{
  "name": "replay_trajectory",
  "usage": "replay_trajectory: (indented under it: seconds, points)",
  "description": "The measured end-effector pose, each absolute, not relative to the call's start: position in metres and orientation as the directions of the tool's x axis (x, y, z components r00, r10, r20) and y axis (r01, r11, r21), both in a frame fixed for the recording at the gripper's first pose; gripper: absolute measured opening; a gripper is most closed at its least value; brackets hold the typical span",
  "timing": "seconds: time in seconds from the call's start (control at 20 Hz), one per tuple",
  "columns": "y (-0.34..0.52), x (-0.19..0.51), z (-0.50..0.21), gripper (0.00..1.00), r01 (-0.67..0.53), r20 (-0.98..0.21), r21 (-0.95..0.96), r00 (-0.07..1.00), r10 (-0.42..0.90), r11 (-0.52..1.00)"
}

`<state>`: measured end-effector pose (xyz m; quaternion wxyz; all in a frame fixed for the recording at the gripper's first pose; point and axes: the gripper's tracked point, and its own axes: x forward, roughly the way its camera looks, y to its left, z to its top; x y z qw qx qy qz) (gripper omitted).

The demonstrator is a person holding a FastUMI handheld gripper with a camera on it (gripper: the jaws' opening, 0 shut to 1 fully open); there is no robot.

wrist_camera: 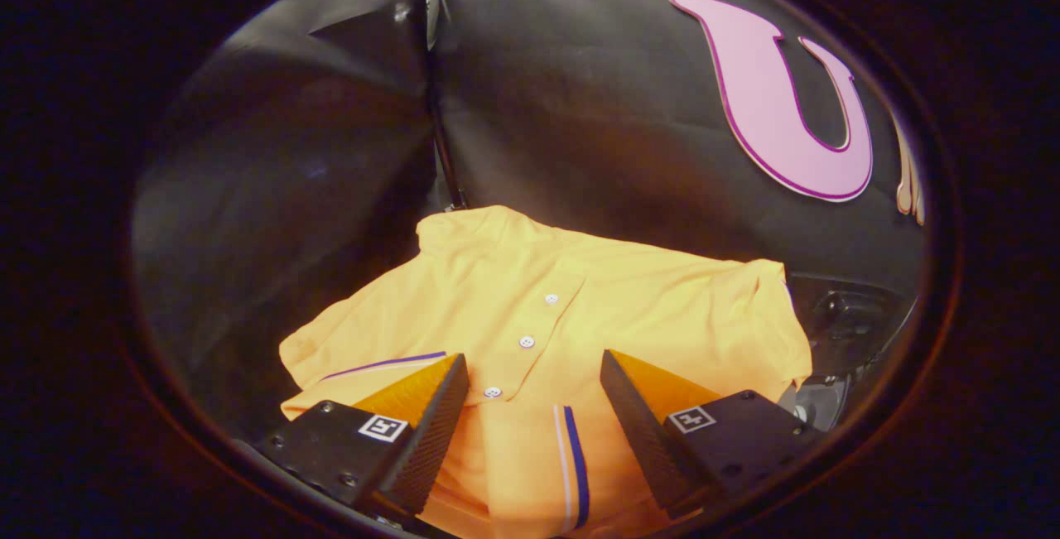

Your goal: Put the clothes into the washing machine and then close the washing machine lid.

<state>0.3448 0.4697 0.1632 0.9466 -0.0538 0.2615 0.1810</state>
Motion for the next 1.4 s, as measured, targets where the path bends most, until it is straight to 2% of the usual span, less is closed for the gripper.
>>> replay_trajectory:
  seconds: [0.3, 0.4, 0.5, 0.6, 0.65, 0.8, 0.85, 0.9, 1.0, 1.1, 1.4]
  points:
    - [0.466, 0.35, 0.161, 0.98, -0.286, -0.557, -0.019, 0.799, 0.228, 0.958]
    - [0.468, 0.348, 0.162, 0.87, -0.283, -0.561, -0.028, 0.799, 0.219, 0.959]
    - [0.47, 0.348, 0.163, 0.84, -0.288, -0.563, -0.029, 0.796, 0.222, 0.957]
    - [0.471, 0.349, 0.164, 0.68, -0.291, -0.562, -0.033, 0.796, 0.223, 0.956]
    - [0.469, 0.348, 0.164, 0.68, -0.294, -0.563, -0.034, 0.795, 0.225, 0.955]
    - [0.47, 0.35, 0.166, 0.31, -0.293, -0.559, -0.024, 0.796, 0.231, 0.956]
    - [0.467, 0.35, 0.167, 0.3, -0.29, -0.558, -0.014, 0.797, 0.233, 0.957]
    - [0.466, 0.35, 0.169, 0.15, -0.288, -0.561, 0.006, 0.791, 0.242, 0.958]
    - [0.464, 0.346, 0.167, 0.04, -0.286, -0.574, 0.05, 0.776, 0.262, 0.957]
    - [0.46, 0.34, 0.168, 0.01, -0.263, -0.58, 0.075, 0.773, 0.257, 0.962]
    - [0.453, 0.326, 0.184, 0.01, -0.212, -0.567, 0.054, 0.798, 0.205, 0.976]
